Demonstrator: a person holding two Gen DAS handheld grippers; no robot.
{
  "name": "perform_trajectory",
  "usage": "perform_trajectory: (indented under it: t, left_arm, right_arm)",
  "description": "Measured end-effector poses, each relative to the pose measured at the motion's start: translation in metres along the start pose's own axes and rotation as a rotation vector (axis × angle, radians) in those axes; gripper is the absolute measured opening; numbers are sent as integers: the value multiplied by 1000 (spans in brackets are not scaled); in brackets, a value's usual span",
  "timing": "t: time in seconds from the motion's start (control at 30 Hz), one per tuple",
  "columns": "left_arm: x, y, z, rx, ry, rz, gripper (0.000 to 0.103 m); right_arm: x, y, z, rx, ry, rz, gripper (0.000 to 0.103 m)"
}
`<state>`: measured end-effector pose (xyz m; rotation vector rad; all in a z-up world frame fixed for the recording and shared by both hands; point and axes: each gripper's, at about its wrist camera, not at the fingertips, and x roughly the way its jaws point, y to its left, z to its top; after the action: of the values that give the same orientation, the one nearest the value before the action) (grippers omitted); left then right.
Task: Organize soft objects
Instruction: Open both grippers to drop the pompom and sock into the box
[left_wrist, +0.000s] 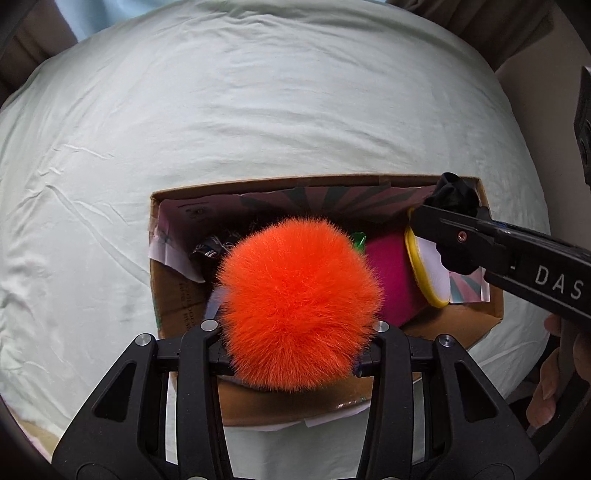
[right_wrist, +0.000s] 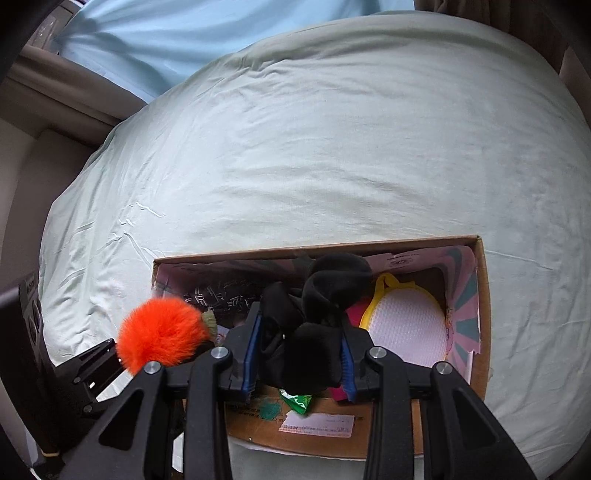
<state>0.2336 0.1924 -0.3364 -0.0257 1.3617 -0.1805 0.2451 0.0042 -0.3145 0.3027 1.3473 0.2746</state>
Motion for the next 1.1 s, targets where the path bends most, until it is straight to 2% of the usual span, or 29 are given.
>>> perform_trajectory:
  t: [0.07, 0.1, 0.13, 0.17, 0.2, 0.23, 0.27, 0.5, 0.73, 0.93, 1.1]
  left_arm:
    - [1, -2, 2, 13, 2, -7, 39]
    - [1, -4, 3, 19, 9, -11, 52]
    - [1, -4, 4, 25, 15, -3, 77]
    - [-1, -4, 4, 32, 8, 18, 89]
    - [-5, -4, 3, 38, -12, 34, 103]
    - [-10, -3, 1, 44, -29, 34, 103]
    - [-12, -2, 0, 47, -31, 31, 103]
    - [-19, 13, -14, 19, -18, 43, 103]
    - [-38, 14, -23, -1, -37, 47, 103]
    - [-73, 9, -36, 7, -87, 59, 103]
    - [-117, 5, -51, -2, -143, 60, 103]
  right_arm:
    - [5, -2, 3, 11, 11, 3, 33]
    - [8, -3, 4, 15, 20, 1, 35]
    - [10, -4, 4, 18, 24, -5, 47]
    - [11, -5, 6, 23, 22, -12, 61]
    - [10, -7, 7, 25, 13, -20, 71]
    - [9, -7, 7, 26, 12, -27, 94]
    - [8, -9, 8, 28, 15, -34, 103]
    - [-7, -21, -3, 62, -11, -49, 103]
    - [-25, -15, -13, 51, -49, -48, 103]
    - [-56, -2, -24, 3, -101, -52, 103]
    - [-103, 9, -42, -27, -175, -27, 103]
